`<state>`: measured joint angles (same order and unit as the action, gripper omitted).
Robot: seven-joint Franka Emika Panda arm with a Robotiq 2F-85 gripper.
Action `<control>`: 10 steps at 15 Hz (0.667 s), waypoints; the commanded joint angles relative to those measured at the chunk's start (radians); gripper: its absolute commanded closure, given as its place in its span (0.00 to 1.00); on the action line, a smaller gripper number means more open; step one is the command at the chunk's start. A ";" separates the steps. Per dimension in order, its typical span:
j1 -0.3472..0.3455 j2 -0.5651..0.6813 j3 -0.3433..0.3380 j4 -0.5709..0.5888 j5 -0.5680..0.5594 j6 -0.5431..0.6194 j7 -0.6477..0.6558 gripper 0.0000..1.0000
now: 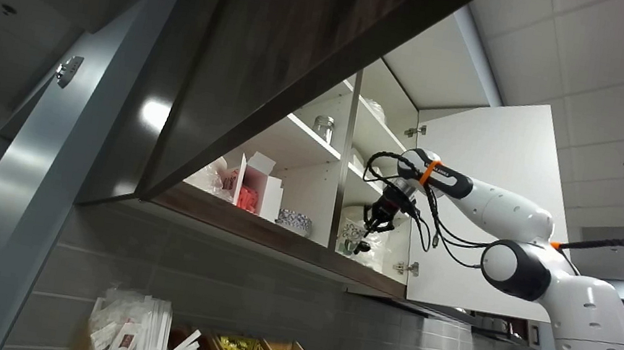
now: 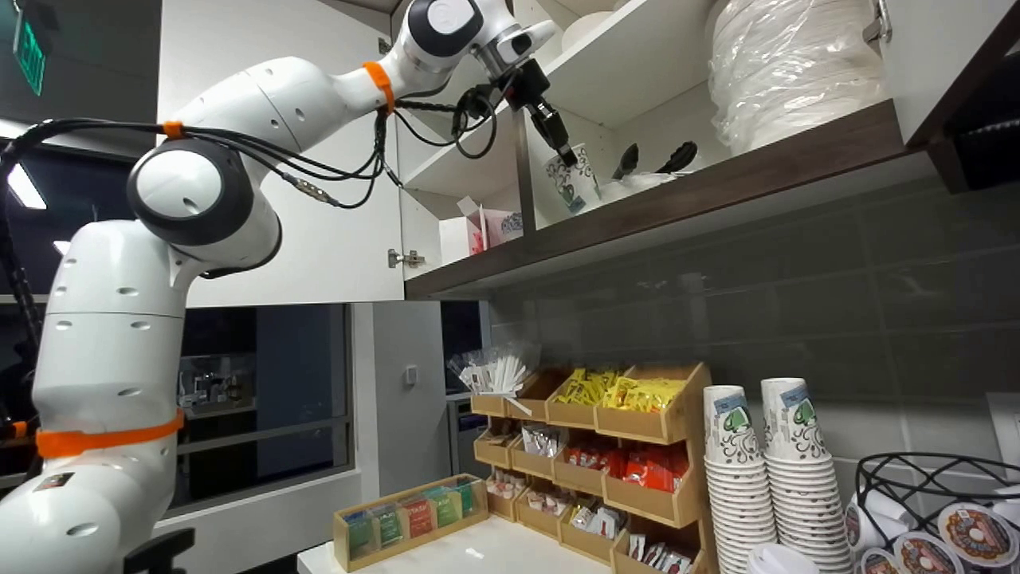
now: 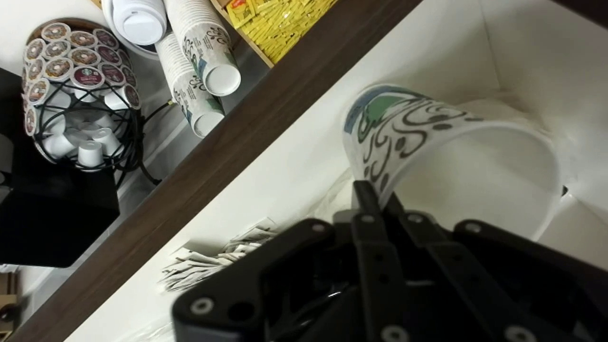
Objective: Put the paper cup inside the bottom right shelf of the cabinet
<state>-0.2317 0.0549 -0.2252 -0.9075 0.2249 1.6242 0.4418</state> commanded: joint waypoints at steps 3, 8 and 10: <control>-0.014 0.081 -0.005 0.124 0.029 -0.025 0.016 0.50; -0.016 0.115 -0.001 0.171 0.060 -0.001 0.028 0.12; -0.014 0.131 -0.001 0.183 0.055 -0.005 0.025 0.01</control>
<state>-0.2354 0.1402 -0.2249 -0.7829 0.2544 1.6257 0.4547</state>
